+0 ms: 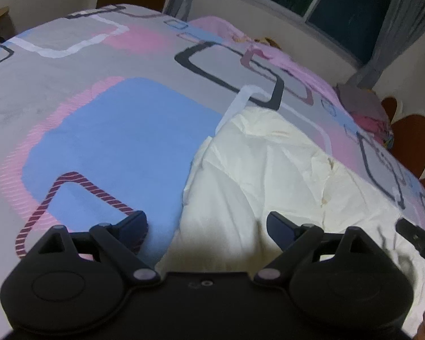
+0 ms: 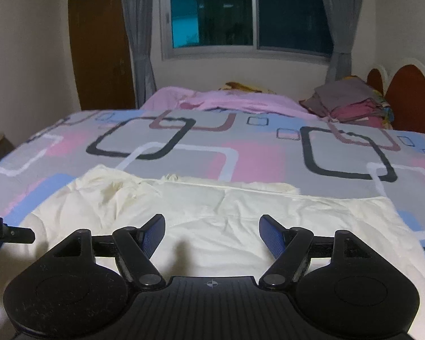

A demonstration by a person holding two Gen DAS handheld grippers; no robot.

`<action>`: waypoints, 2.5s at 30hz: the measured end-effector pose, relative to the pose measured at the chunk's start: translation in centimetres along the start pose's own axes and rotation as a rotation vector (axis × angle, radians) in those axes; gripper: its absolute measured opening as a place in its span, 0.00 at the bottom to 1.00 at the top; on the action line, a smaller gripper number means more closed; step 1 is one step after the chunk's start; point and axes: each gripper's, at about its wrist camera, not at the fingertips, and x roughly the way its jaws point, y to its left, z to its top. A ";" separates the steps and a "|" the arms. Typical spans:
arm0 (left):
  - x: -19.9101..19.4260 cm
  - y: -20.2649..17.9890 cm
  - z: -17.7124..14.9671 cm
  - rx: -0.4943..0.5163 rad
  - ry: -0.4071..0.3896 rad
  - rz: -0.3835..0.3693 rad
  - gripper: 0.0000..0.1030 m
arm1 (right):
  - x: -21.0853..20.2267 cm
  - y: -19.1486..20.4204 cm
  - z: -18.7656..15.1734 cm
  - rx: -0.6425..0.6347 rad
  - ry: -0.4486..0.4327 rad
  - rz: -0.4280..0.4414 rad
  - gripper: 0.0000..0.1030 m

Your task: Fold large clothes

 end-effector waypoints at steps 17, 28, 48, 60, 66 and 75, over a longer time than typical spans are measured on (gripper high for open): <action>5.3 0.3 -0.2 0.077 0.135 -0.061 1.00 | 8.4 0.1 -5.5 -0.139 0.132 -0.069 0.72; 5.2 0.6 -0.7 0.022 0.127 -0.221 0.51 | 8.2 -0.6 -6.5 -0.112 0.110 -0.063 0.72; -3.9 -11.5 0.1 0.221 -0.070 -0.386 0.20 | 7.2 -1.5 -6.4 -0.098 0.116 -0.001 0.73; -4.1 -24.2 -4.0 0.425 -0.077 -0.433 0.20 | -3.9 -14.9 -3.9 -0.018 0.027 -0.025 0.72; -2.6 -29.5 -7.6 0.512 -0.048 -0.449 0.19 | -6.7 -22.8 -6.6 0.130 0.060 -0.145 0.72; -0.2 -35.5 -13.7 0.678 -0.037 -0.401 0.19 | -2.8 -24.6 -6.9 0.247 0.123 0.047 0.44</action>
